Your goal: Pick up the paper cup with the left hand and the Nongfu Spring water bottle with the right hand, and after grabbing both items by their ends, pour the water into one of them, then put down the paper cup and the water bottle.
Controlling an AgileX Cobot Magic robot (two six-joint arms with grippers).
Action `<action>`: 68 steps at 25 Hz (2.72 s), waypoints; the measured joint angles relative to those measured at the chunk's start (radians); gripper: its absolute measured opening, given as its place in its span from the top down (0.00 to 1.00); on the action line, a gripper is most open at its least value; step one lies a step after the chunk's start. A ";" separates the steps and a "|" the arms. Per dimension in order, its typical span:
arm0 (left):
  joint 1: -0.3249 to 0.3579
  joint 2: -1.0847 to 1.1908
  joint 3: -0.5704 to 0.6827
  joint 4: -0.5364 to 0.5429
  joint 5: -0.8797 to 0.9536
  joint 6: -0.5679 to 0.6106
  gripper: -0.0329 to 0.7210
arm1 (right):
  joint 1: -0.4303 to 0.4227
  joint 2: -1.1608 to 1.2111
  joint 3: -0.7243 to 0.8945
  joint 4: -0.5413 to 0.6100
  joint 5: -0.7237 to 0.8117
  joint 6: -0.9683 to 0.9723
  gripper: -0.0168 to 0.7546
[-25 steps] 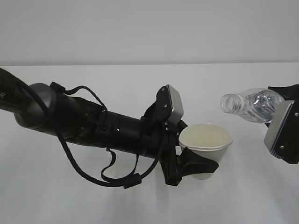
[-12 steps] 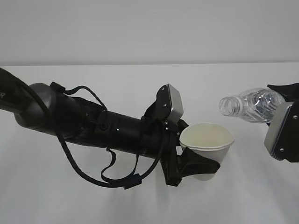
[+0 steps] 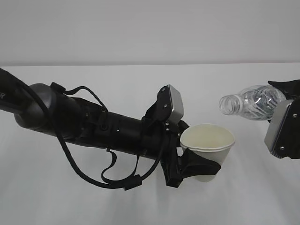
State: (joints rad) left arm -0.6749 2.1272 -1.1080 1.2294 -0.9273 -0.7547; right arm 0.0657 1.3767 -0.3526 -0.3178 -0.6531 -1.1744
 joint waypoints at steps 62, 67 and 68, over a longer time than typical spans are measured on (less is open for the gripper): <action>0.000 0.003 0.000 0.001 -0.002 0.000 0.38 | 0.000 0.000 -0.032 -0.073 0.030 -0.105 0.41; 0.000 0.003 0.000 0.001 -0.002 0.000 0.38 | 0.000 0.000 -0.036 -0.078 0.034 -0.111 0.41; 0.000 0.003 0.000 0.001 -0.002 0.000 0.38 | 0.000 0.000 -0.036 -0.078 0.034 -0.113 0.41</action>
State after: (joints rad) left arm -0.6749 2.1302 -1.1080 1.2308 -0.9289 -0.7552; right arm 0.0657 1.3767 -0.3885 -0.3955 -0.6188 -1.2872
